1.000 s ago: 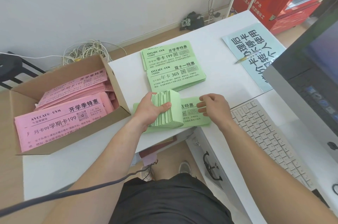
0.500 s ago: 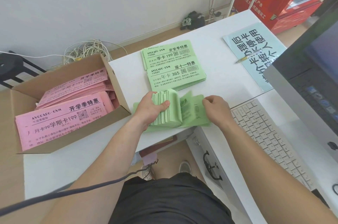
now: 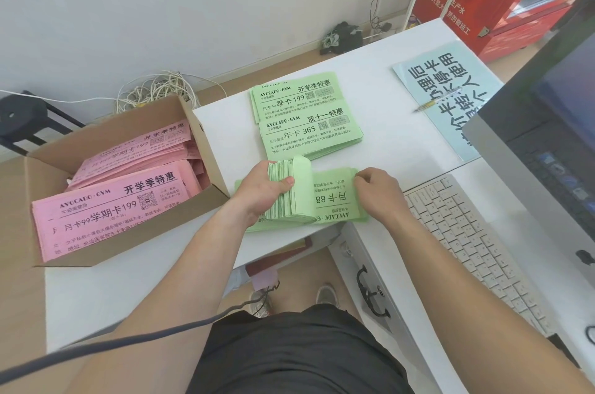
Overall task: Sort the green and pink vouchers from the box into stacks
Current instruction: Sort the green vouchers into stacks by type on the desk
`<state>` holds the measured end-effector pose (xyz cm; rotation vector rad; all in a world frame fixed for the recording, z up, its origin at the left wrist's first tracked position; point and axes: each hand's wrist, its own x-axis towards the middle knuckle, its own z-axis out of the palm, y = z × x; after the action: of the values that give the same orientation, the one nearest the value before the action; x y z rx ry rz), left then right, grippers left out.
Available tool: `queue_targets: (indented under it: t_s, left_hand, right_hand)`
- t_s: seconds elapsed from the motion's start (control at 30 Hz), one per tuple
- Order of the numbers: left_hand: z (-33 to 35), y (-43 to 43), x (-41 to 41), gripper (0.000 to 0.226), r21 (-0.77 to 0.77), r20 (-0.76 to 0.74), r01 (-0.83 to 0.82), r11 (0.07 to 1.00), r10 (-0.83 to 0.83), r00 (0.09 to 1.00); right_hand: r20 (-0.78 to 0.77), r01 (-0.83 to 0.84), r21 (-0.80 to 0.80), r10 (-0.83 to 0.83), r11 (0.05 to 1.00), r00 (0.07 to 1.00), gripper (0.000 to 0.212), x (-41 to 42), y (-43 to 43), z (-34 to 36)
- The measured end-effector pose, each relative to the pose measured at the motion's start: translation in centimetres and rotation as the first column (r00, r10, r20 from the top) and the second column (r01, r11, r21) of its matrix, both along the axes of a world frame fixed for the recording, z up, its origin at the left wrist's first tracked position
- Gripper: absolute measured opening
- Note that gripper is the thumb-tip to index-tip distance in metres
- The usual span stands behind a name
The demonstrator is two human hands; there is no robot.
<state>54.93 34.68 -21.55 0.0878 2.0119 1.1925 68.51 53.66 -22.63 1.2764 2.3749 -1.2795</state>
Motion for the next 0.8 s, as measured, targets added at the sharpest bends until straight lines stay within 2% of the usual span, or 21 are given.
queue_targets:
  t_s: [0.17,0.43,0.6,0.8]
  left_hand:
    - [0.4,0.0,0.1,0.043,-0.007,0.026,0.006,1.000,-0.006,1.000]
    - [0.9,0.0,0.2,0.031,-0.005,0.035,0.008,1.000,-0.008,0.999]
    - [1.2,0.0,0.5,0.034,-0.013,0.015,0.007,1.000,-0.006,1.000]
    - [1.6,0.0,0.9,0.038,-0.062,-0.064,0.017,0.998,-0.021,0.998]
  right_hand:
    - [-0.019,-0.004,-0.001,0.004,1.000,1.000,0.029,0.0,0.1,0.0]
    - [-0.025,-0.023,0.018,0.023,1.000,0.999,0.029,0.0,0.0,0.2]
    - [-0.013,-0.045,0.015,0.045,0.999,0.999,0.032,0.1,0.1,0.1]
    - [0.040,-0.101,0.045,0.100,0.994,0.994,0.045,0.2,0.1,-0.6]
